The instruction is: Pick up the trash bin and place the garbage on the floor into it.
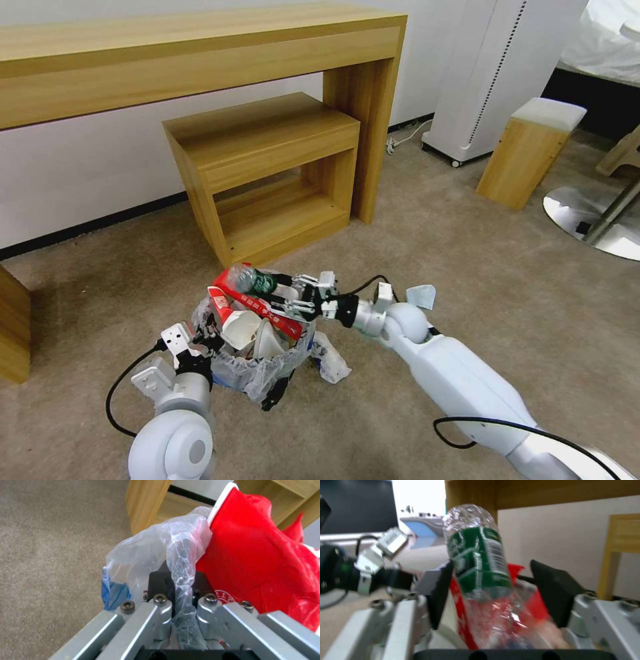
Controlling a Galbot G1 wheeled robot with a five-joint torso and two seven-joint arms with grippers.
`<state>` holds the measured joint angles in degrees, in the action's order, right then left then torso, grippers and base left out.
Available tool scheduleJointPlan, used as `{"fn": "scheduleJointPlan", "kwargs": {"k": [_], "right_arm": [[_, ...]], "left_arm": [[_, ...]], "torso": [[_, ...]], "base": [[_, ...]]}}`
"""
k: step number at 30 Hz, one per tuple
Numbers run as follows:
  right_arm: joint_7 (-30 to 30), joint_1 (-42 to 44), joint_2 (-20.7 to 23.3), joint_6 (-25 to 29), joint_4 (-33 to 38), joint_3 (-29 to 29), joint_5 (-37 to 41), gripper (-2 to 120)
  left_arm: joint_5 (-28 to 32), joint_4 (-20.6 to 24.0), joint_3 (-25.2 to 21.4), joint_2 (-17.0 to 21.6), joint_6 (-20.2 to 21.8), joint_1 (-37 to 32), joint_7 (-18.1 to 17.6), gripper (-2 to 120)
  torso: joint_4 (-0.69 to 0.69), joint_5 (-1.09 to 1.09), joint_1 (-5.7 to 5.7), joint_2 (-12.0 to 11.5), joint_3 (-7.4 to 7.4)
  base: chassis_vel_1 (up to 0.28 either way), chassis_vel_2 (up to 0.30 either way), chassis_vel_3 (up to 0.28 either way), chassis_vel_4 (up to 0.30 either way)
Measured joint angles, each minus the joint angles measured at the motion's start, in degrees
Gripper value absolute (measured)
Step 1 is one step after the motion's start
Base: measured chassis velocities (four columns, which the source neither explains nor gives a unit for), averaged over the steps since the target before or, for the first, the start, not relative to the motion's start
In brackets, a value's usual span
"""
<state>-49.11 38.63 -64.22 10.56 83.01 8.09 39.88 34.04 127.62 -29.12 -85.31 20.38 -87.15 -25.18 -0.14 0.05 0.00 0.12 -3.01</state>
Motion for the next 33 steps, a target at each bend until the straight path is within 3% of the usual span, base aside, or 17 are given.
{"fn": "scheduleJointPlan", "kwargs": {"k": [3, 5, 8, 15, 17, 21, 25, 28, 33], "right_arm": [[-0.31, 0.55, 1.33, -0.17, 0.11, -1.44, -1.26, 79], [-0.52, 0.91, 1.89, -0.17, 0.18, -2.1, -1.72, 81], [-0.71, 2.26, 3.38, 0.04, 1.68, -5.1, -1.41, 97], [7.72, 4.61, 4.71, 1.61, 6.39, -11.13, 4.46, 100], [11.13, 6.52, 4.78, 0.53, 8.38, -14.58, 4.73, 100], [23.98, 15.26, 4.06, -0.76, 14.39, -28.19, -2.05, 100], [27.25, 20.19, 3.57, -0.6, 16.96, -34.75, -4.45, 100], [28.4, 28.17, 1.12, 0.74, 20.63, -43.99, -9.07, 100], [28.94, 34.48, -2.74, 2.49, 23.12, -49.85, -10.47, 100]], "left_arm": [[0.01, 0.4, -0.01, 0.0, 0.01, -0.14, 0.0, 3], [0.01, 0.57, -0.01, 0.0, 0.03, -0.2, 0.0, 3], [0.0, 1.14, -0.28, 0.02, 0.08, -0.35, 0.0, 3], [1.57, 1.68, -1.98, 0.41, 0.8, 0.04, -0.4, 3], [2.47, 1.88, -2.73, 0.68, 1.24, 0.3, -0.6, 3], [5.32, 2.33, -5.57, 1.8, 3.2, 0.83, -1.85, 3], [6.07, 2.42, -6.84, 2.19, 3.34, 0.87, -2.68, 3], [6.18, 2.55, -8.69, 2.37, 3.17, 0.7, -2.92, 3], [5.93, 2.55, -9.94, 2.24, 2.35, 0.53, -2.61, 3]], "torso": [[0.0, 0.01, 0.0, 0.0, 0.0], [0.0, 0.01, 0.0, 0.0, 0.0], [0.0, 0.01, 0.0, 0.0, 0.0], [0.02, 0.0, 0.0, 0.0, 0.0], [0.0, 0.0, 0.0, 0.0, 0.0], [-0.02, 0.01, 0.0, 0.0, 0.0], [0.0, 0.0, 0.0, 0.0, 0.0], [0.0, -0.01, 0.0, 0.0, 0.01], [-0.01, -0.01, 0.0, 0.0, 0.01]], "base": [[0.0, 0.0, 0.0, 0.0], [0.0, 0.0, 0.0, 0.0], [0.0, 0.0, 0.0, 0.0], [0.0, 0.0, 0.0, 0.0], [0.0, 0.0, 0.0, 0.0], [0.0, 0.0, 0.0, 0.0], [0.0, 0.0, 0.0, 0.0], [0.0, 0.0, 0.0, 0.0], [0.0, 0.0, 0.0, 0.0]]}}
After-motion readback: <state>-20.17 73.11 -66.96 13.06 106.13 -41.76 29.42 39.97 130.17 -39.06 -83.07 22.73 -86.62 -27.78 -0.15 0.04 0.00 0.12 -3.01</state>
